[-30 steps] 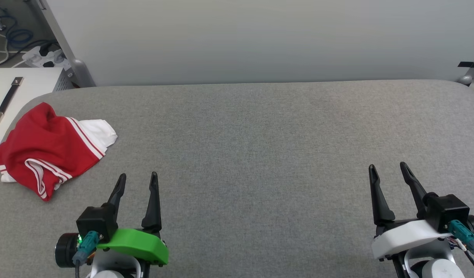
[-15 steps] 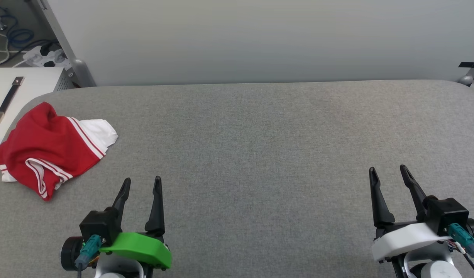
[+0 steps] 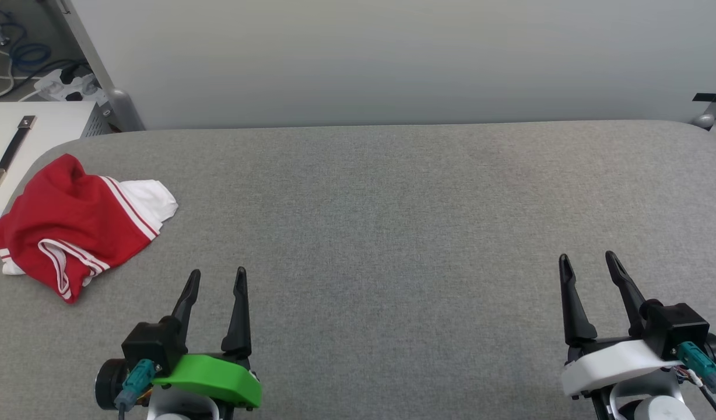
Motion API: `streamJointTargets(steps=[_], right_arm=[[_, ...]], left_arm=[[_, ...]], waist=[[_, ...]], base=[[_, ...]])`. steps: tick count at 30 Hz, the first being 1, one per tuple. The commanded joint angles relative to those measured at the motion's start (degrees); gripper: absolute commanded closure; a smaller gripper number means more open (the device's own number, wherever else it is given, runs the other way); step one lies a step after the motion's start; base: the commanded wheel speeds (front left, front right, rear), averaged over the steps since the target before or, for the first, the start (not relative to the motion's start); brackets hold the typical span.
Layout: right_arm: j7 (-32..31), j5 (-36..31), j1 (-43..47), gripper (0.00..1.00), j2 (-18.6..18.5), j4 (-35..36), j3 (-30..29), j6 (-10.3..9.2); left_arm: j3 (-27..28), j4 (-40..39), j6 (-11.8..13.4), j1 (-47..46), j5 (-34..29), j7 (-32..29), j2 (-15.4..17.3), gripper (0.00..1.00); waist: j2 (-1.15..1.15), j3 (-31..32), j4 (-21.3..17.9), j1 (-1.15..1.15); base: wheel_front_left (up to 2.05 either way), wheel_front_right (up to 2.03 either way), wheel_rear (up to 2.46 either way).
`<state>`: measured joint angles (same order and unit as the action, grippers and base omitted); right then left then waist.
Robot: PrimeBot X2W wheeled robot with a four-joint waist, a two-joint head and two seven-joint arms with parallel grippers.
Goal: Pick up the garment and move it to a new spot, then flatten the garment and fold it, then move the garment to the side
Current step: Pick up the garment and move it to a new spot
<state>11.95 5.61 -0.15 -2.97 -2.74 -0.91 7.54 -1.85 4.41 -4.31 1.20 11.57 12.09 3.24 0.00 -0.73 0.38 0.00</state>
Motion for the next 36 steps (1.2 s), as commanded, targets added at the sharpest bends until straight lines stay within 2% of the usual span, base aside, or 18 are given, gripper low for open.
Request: streamJointTargets(steps=[1,17,23,36], right_arm=[[0.74,0.30,-0.53,0.00,0.08,-0.55,-0.02,-0.05],[2.61,0.29,-1.12,0.00,0.09,-2.86,0.13,-0.05],[3.05,0.99,-0.61,0.00,0.10,-2.61,1.00,-0.05],[3.05,1.83,0.40,0.00,0.10,-2.89,3.75,-0.05]], left_arm=[[-0.23,0.20,-0.02,0.65,-0.23,0.57,-0.30,0.00],[-0.32,0.81,0.36,0.55,0.64,2.46,-0.35,0.00],[-0.19,1.01,0.28,0.36,0.87,2.91,-0.36,0.00],[0.61,0.61,0.22,0.88,0.62,2.91,-0.36,0.00]], waist=[[0.00,0.08,-0.01,0.00],[0.00,-0.73,0.55,0.00],[0.00,-0.63,3.74,0.00],[0.00,0.50,14.11,0.00]], base=[[0.00,0.00,0.00],[0.00,0.00,0.00],[0.00,0.00,0.00],[0.00,0.00,0.00]])
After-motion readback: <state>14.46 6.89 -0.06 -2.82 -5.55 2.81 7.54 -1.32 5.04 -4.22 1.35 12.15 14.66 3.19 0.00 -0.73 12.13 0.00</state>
